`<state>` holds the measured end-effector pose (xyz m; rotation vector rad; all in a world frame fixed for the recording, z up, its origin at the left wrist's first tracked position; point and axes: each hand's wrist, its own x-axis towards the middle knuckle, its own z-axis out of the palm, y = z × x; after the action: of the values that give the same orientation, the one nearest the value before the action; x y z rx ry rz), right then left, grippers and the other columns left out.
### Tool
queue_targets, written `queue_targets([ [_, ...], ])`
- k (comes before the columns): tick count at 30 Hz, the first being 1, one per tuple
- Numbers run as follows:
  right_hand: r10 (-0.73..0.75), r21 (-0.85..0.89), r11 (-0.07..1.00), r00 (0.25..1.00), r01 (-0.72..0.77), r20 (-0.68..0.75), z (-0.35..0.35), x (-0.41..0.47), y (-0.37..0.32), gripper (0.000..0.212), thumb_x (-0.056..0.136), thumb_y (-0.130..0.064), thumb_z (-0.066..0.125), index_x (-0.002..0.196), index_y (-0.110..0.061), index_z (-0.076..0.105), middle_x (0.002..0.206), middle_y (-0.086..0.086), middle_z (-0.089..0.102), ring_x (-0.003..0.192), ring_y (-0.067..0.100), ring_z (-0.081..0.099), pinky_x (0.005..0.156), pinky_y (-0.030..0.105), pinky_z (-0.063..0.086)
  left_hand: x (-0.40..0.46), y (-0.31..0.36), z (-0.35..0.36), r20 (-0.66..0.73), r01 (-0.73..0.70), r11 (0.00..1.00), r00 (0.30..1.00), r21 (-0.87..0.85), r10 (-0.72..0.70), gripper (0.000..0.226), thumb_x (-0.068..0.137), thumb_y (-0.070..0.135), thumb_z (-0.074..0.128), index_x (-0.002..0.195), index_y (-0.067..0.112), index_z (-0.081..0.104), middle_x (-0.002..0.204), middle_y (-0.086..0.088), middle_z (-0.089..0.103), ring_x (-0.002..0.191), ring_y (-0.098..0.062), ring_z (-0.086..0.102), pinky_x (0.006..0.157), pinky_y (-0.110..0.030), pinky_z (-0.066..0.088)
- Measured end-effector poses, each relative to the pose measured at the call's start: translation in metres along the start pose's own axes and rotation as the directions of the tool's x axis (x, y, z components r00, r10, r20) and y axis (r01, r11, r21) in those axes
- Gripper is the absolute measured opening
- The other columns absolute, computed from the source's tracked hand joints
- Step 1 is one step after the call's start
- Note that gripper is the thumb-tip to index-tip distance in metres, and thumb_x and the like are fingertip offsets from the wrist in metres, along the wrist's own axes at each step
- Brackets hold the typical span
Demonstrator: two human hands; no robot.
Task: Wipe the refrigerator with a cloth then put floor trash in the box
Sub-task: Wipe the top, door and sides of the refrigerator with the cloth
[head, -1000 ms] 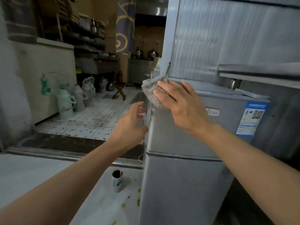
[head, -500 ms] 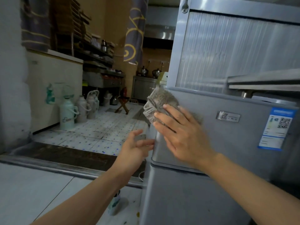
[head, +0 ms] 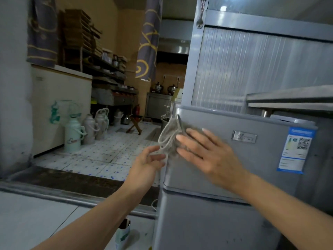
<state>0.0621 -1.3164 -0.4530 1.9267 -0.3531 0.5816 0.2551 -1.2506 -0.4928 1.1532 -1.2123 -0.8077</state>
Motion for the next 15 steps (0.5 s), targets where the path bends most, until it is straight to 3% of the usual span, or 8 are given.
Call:
queue_targets([
  [3, 0.082, -0.034, 0.996, 0.994, -0.085, -0.078, -0.012, 0.029, 0.034, 0.035, 0.095, -0.007, 0.041, 0.121, -0.011, 0.063, 0.138, 0.011, 0.052, 0.129, 0.034, 0.047, 0.108, 0.046, 0.037, 0.01, 0.02, 0.01, -0.063, -0.128, 0.991, 0.99, 0.033, 0.13, 0.037, 0.091, 0.005, 0.046, 0.12, 0.027, 0.05, 0.112, 0.007, 0.064, 0.102, -0.007, 0.06, 0.073, -0.016, 0.043],
  [6, 0.211, 0.047, 0.977, 0.966, -0.206, -0.151, -0.005, 0.034, 0.031, 0.035, 0.094, -0.005, 0.043, 0.123, -0.009, 0.061, 0.139, 0.013, 0.05, 0.13, 0.035, 0.045, 0.109, 0.047, 0.034, 0.015, 0.03, 0.023, -0.145, -0.222, 0.974, 0.963, 0.043, 0.226, 0.041, 0.09, 0.0, 0.044, 0.12, 0.027, 0.049, 0.099, 0.013, 0.064, 0.084, 0.006, 0.061, 0.057, -0.004, 0.045],
  [8, 0.268, 0.113, 0.962, 0.945, -0.25, -0.189, 0.007, 0.016, 0.012, 0.035, 0.095, -0.003, 0.046, 0.127, -0.009, 0.058, 0.14, 0.012, 0.049, 0.131, 0.034, 0.043, 0.109, 0.048, 0.034, 0.016, 0.026, 0.028, -0.197, -0.227, 0.974, 0.954, 0.009, 0.225, 0.04, 0.091, 0.0, 0.043, 0.121, 0.025, 0.048, 0.097, 0.013, 0.064, 0.086, 0.004, 0.061, 0.058, -0.004, 0.045],
  [12, 0.121, 0.139, 0.985, 0.987, -0.107, -0.103, 0.032, -0.06, -0.041, 0.045, 0.093, 0.0, 0.038, 0.135, -0.015, 0.048, 0.146, 0.004, 0.043, 0.135, 0.028, 0.038, 0.114, 0.043, 0.027, 0.007, 0.012, 0.031, -0.252, -0.218, 0.976, 0.946, -0.025, 0.205, 0.035, 0.095, 0.006, 0.04, 0.123, 0.026, 0.047, 0.105, 0.006, 0.066, 0.097, -0.004, 0.062, 0.076, -0.021, 0.049],
  [15, -0.002, 0.112, 0.994, 0.999, -0.003, 0.048, 0.037, -0.096, -0.061, 0.049, 0.088, -0.004, 0.045, 0.135, -0.018, 0.047, 0.146, 0.0, 0.041, 0.136, 0.026, 0.036, 0.111, 0.043, 0.03, 0.0, 0.009, 0.037, -0.198, -0.24, 0.969, 0.949, 0.063, 0.247, 0.038, 0.093, 0.006, 0.045, 0.123, 0.03, 0.045, 0.114, 0.012, 0.061, 0.105, 0.0, 0.056, 0.083, -0.02, 0.045],
])
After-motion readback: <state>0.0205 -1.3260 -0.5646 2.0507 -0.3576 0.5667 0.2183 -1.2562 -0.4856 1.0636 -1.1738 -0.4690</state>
